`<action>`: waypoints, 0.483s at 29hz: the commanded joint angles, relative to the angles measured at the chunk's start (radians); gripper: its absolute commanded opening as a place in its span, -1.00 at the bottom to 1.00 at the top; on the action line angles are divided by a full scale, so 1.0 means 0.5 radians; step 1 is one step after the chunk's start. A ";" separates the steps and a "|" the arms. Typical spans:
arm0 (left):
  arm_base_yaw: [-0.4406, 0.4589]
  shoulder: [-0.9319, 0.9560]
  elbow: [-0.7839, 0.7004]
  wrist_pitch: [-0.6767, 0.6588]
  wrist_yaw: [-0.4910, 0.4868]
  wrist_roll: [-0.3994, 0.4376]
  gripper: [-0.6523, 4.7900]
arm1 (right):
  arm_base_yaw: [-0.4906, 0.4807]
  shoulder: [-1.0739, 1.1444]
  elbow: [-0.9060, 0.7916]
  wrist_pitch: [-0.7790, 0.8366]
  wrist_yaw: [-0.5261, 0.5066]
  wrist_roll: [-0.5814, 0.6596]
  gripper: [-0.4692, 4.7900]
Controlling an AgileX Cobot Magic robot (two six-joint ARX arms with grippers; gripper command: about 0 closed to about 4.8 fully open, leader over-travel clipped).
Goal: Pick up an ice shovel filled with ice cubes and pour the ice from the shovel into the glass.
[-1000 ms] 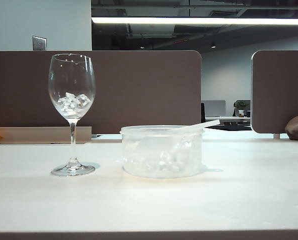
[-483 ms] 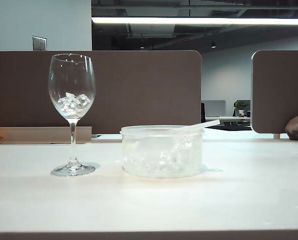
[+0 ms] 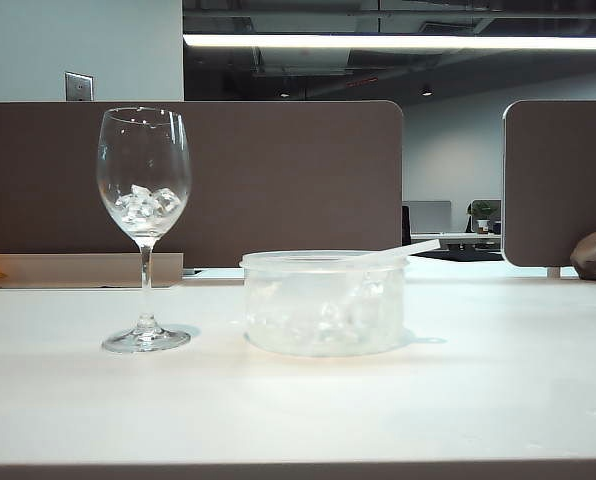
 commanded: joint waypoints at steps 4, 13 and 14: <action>0.001 0.002 -0.001 -0.004 0.002 0.004 -0.66 | -0.001 0.002 -0.014 0.018 -0.002 0.008 -0.84; 0.131 0.002 0.000 -0.004 0.010 0.004 -0.65 | -0.001 0.002 -0.014 0.018 -0.002 0.008 -0.84; 0.175 0.002 0.000 -0.004 0.010 0.004 -0.66 | -0.001 0.002 -0.014 0.018 -0.003 0.008 -0.84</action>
